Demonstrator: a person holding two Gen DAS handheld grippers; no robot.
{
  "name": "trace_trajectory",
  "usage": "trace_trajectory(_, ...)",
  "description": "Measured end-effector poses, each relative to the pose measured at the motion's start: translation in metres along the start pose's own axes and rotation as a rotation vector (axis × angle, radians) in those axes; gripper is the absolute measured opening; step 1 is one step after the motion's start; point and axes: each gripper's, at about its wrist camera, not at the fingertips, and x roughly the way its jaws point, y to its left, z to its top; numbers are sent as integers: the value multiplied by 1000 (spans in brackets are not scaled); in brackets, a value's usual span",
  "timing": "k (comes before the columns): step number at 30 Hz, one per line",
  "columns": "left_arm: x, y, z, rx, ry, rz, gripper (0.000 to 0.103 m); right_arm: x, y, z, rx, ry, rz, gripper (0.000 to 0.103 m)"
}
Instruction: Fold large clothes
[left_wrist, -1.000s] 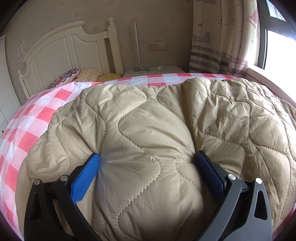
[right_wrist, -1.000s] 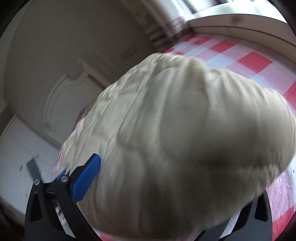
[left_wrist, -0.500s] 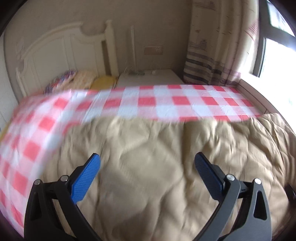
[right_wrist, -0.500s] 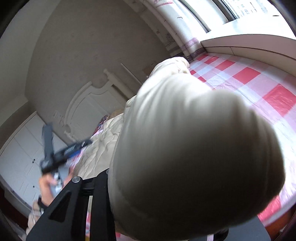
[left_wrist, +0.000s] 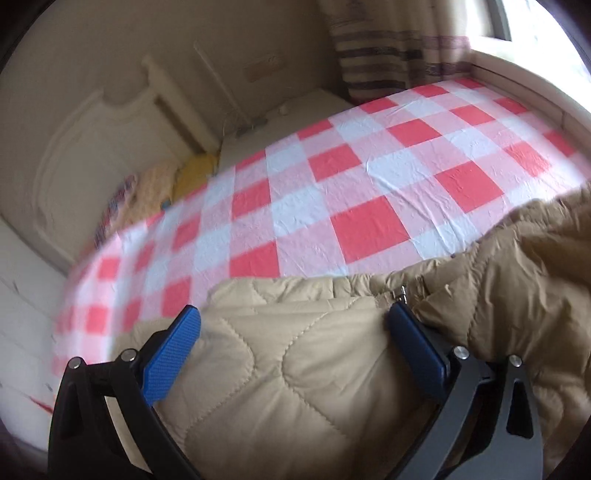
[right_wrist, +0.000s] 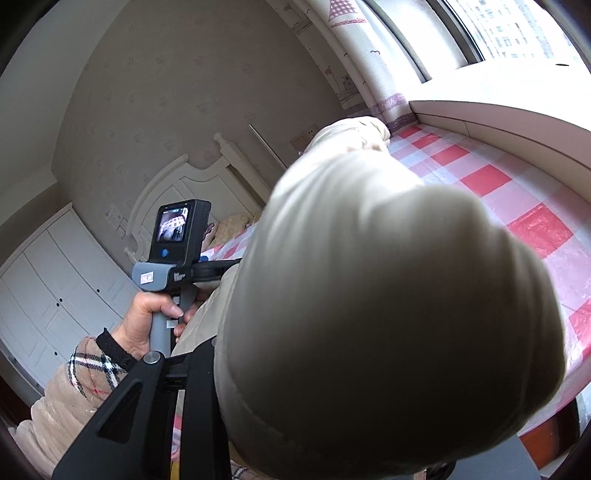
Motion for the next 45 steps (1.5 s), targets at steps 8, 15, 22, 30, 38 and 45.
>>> trace_trajectory(8,-117,27,-93,-181,-332,-116,101,2,8,7,34,-9,-34,40)
trace_trajectory(15,-122,-1,-184,-115,-314,-271,101,6,40,19,32,-58,-86,40)
trace_trajectory(22,-141,44,-217,-77,-331,-419,101,22,162,16,-353,-172,-258,40)
trace_trajectory(30,-174,272,-308,-692,-454,-225,101,122,346,-112,-1215,-197,-317,44)
trace_trajectory(38,-199,333,-336,-735,-440,-151,101,200,337,-274,-1816,-136,-382,60)
trace_trajectory(45,-175,281,-221,-428,-388,-283,101,190,331,-266,-1787,-160,-345,60)
